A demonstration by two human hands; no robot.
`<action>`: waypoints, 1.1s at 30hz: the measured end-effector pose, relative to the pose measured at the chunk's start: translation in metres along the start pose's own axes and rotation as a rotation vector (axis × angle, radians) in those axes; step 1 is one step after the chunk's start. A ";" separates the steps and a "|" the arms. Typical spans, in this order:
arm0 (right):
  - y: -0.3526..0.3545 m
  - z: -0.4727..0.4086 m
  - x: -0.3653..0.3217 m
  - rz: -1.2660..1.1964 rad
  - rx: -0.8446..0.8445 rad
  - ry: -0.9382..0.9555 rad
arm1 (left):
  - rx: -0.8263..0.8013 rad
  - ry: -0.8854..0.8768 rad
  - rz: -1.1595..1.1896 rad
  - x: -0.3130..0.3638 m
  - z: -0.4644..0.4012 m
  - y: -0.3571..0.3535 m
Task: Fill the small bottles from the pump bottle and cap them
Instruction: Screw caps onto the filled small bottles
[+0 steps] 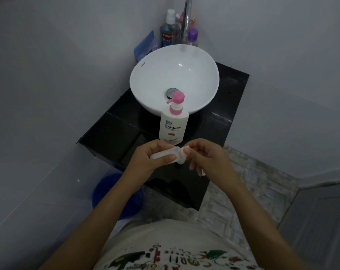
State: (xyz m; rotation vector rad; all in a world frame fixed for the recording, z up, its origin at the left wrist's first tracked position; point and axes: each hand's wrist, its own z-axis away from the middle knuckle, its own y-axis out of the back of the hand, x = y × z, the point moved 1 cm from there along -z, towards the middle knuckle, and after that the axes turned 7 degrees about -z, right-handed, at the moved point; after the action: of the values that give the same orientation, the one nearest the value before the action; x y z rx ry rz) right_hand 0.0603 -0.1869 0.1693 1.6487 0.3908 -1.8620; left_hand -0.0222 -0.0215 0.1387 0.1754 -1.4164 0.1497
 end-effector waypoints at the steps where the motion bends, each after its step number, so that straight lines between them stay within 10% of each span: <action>1: -0.002 0.000 0.002 -0.002 0.016 -0.016 | 0.008 0.004 -0.018 -0.002 0.000 0.001; 10: -0.012 0.000 0.021 0.057 0.099 -0.033 | 0.010 0.016 -0.119 -0.018 0.001 0.000; 21: -0.019 -0.050 0.041 1.061 -0.056 0.382 | 0.250 0.112 -0.189 -0.054 0.013 0.036; 33: -0.035 -0.091 0.068 1.304 -0.224 0.319 | 0.236 0.212 -0.323 -0.085 -0.008 0.046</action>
State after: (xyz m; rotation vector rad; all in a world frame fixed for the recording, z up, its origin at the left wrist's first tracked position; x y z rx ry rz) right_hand 0.1079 -0.1236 0.0816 1.4346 -0.3168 -0.5661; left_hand -0.0364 0.0254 0.0551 0.5639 -1.1398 0.0658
